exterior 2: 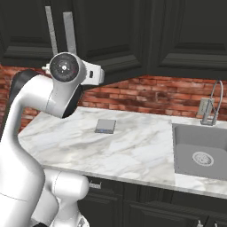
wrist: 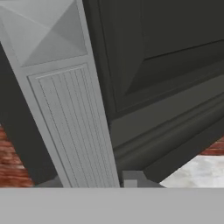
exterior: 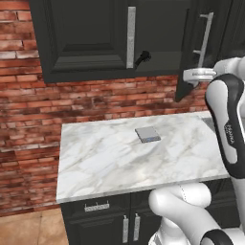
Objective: Pick the dish brush and dish brush from the cabinet and place them on the counter.
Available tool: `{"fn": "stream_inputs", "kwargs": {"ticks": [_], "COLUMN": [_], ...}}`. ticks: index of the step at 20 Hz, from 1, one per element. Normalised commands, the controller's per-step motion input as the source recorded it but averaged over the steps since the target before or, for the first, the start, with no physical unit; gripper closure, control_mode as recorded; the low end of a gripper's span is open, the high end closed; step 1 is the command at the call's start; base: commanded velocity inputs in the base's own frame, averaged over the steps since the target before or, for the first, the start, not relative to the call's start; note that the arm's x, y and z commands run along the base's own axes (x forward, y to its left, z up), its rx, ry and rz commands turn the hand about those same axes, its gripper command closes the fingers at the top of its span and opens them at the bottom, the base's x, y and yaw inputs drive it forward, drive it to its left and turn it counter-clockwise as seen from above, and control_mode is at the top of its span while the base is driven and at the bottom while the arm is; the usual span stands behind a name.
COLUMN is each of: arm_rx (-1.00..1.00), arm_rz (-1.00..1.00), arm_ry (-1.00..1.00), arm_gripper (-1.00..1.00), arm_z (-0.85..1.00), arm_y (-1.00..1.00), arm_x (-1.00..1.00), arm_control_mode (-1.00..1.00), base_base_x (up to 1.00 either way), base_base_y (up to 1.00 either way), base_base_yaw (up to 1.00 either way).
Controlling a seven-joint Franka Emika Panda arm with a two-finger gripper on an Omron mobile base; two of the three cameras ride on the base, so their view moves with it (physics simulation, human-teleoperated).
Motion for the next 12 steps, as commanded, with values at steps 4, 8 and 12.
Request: {"fn": "stream_inputs", "kwargs": {"ticks": [4,8,12], "arm_rx": [0.01,0.01,0.02], "arm_rz": [0.03,0.03,0.03], "arm_ry": [-0.01,-0.01,0.0], "arm_gripper": [1.0,1.0,1.0], "arm_z": [-0.08,-0.09,-0.1], "arm_y": [-0.37,-0.39,-0.38], "arm_x": [-0.17,-0.18,-0.13], "arm_control_mode": [-1.0,-1.0,-1.0], "base_base_x": [0.0,0.0,0.0], "base_base_y": [0.0,0.0,0.0], "base_base_yaw": [0.0,0.0,0.0]}}
